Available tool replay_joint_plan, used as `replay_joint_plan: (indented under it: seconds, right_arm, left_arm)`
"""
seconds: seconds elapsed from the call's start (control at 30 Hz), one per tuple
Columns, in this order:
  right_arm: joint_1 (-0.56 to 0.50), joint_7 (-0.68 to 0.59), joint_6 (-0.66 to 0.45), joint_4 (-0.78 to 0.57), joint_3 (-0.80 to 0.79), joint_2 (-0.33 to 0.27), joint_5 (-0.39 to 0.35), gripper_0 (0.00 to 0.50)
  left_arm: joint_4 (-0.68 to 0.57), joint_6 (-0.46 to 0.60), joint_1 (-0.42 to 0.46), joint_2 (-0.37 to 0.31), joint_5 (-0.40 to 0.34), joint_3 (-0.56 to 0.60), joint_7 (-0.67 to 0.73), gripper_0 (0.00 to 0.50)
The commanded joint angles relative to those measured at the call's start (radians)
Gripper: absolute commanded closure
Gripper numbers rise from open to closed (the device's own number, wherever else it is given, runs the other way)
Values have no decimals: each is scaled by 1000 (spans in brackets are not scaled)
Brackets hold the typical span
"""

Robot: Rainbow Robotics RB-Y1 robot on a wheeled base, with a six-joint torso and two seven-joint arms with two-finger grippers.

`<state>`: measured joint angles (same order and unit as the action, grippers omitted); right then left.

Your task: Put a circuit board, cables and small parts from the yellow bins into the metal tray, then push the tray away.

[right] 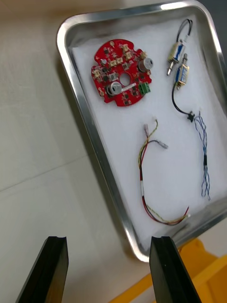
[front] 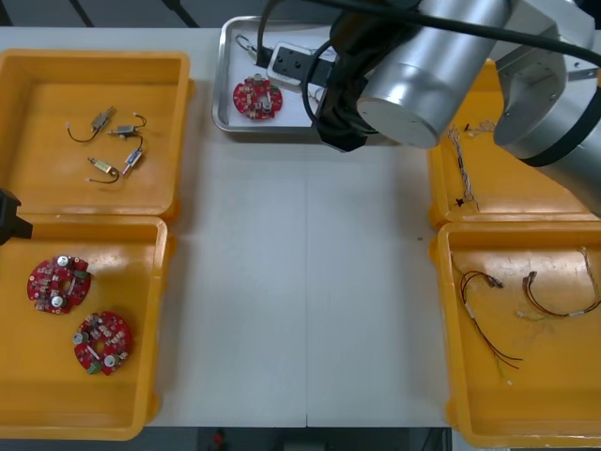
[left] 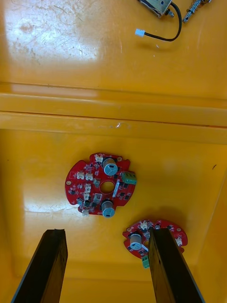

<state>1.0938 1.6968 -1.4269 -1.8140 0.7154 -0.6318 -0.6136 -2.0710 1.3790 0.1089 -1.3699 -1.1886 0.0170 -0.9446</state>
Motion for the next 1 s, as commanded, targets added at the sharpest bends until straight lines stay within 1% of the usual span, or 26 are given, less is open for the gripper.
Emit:
replay_joint_plan:
  seconds: [0.03,0.07,0.13,0.2,0.23,0.3,0.33,0.4,0.5,0.7,0.83,1.0]
  right_arm:
    - [-42,-131,-56,-119,-88,-108,-64,0]
    - [-42,-131,-56,-119,-88,-108,-64,0]
    - [-83,-187,-82,-159,-149,-155,-120,0]
    - [-107,-223,-95,-171,-198,-189,-169,0]
    - [-115,-232,-98,-173,-212,-197,-183,0]
    - [-138,-263,-110,-174,-255,-244,-239,0]
    - [-143,-270,-113,-173,-263,-255,-252,0]
    - [-167,-307,-125,-173,-301,-299,-296,0]
    - [-209,-347,-141,-171,-353,-345,-331,0]
    - [-319,-453,-171,-166,-476,-402,-367,0]
    - [-391,-522,-204,-150,-559,-424,-379,0]
    - [-462,-609,-263,-133,-636,-428,-390,0]
  left_arm:
    - [-18,-9,-11,-46,-6,35,72,0]
    - [-18,-9,-11,-46,-6,35,72,0]
    - [-18,-9,-11,-46,-6,35,72,0]
    - [-18,-9,-11,-46,-6,35,72,0]
    - [-18,-9,-11,-46,-6,35,72,0]
    - [-18,-9,-11,-46,-6,35,72,0]
    - [-18,-9,-11,-46,-6,35,72,0]
    - [-18,-9,-11,-46,-6,35,72,0]
    - [-18,-9,-11,-46,-6,35,72,0]
    - [-18,-9,-11,-46,-6,35,72,0]
    - [-18,-9,-11,-46,-6,35,72,0]
    - [-18,-9,-11,-46,-6,35,72,0]
